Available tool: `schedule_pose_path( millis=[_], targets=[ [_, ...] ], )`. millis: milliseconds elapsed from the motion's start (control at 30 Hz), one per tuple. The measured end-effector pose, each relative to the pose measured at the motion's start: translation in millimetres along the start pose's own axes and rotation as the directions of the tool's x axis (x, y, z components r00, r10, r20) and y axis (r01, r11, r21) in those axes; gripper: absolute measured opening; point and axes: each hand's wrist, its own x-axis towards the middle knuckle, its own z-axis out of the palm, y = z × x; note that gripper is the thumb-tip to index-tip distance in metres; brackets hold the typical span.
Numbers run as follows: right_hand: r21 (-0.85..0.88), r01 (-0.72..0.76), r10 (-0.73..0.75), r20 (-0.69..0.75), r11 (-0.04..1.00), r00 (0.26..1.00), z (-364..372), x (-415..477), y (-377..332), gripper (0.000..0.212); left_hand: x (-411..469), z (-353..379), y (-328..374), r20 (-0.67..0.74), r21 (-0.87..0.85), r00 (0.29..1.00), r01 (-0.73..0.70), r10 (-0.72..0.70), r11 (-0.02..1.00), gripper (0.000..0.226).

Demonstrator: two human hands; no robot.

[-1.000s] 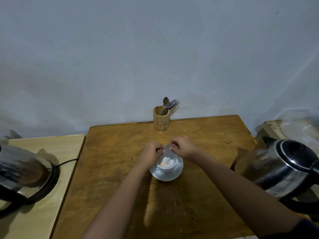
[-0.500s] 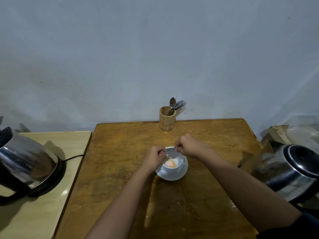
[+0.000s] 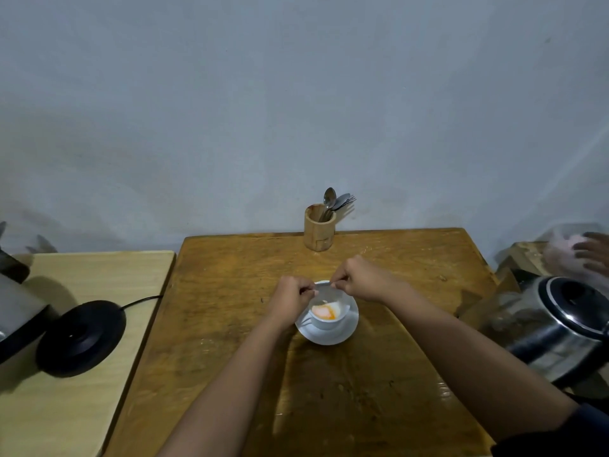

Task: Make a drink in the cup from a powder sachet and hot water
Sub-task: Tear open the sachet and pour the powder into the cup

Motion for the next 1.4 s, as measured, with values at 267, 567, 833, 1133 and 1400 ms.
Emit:
schedule_pose_path(
  millis=[267, 567, 833, 1133, 1400],
  targets=[
    [-0.149, -0.005, 0.017, 0.075, 0.989, 0.997, 2, -3, -5, 0.028, 0, -5, 7, 0.006, 0.018, 1.000, -0.008, 0.007, 1.000, 0.020],
    [-0.433, -0.016, 0.006, -0.025, 0.901, 1.000, 13, 1, -11, 0.016, -1, -9, 6, 0.067, 0.116, 0.996, -0.073, 0.066, 0.991, 0.019],
    [-0.313, -0.048, 0.035, -0.046, 0.949, 0.998, 14, -3, -11, 0.015, -3, -9, 4, 0.050, 0.126, 0.998, -0.053, 0.047, 0.991, 0.020],
    [-0.060, -0.064, 0.062, -0.023, 0.996, 0.998, 17, -6, -1, 0.012, -3, -6, 5, 0.050, 0.146, 0.998, -0.044, 0.037, 0.988, 0.021],
    [-0.023, -0.023, 0.022, -0.023, 0.999, 0.999, 14, -8, -1, 0.021, -2, -6, 7, 0.060, 0.154, 0.997, -0.062, 0.054, 0.986, 0.020]
  ],
)
